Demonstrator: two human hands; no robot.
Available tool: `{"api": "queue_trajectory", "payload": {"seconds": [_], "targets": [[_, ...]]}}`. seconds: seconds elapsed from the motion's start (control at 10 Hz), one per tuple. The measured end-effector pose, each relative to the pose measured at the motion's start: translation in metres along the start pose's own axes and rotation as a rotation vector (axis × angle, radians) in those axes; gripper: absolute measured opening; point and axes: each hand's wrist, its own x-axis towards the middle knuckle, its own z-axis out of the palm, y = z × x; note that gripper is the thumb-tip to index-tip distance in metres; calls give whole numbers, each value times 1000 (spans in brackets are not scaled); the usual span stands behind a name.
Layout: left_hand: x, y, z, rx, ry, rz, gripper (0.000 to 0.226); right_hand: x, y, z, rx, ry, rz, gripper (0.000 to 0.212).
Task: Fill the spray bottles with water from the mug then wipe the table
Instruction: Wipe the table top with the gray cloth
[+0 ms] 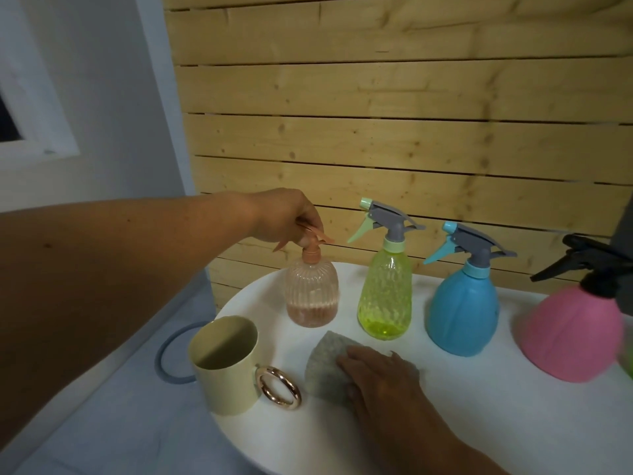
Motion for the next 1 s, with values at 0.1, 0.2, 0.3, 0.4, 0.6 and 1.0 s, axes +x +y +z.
{"api": "queue_trajectory", "payload": {"seconds": [0.1, 0.2, 0.3, 0.4, 0.6, 1.0], "targets": [[0, 4, 0, 37, 2, -3, 24, -1, 0, -4, 16, -21, 12, 42], [2, 6, 0, 58, 17, -11, 22, -3, 1, -9, 62, -63, 11, 42], [1, 7, 0, 61, 21, -17, 20, -2, 4, -12, 66, -64, -20, 40], [3, 5, 2, 49, 32, -16, 17, -1, 5, -13, 77, -91, -30, 40], [1, 14, 2, 5, 20, -60, 39, -1, 10, -4, 68, -21, -71, 40], [1, 97, -25, -415, 263, 47, 61, -7, 1, -14, 573, -34, 60, 33]]}}
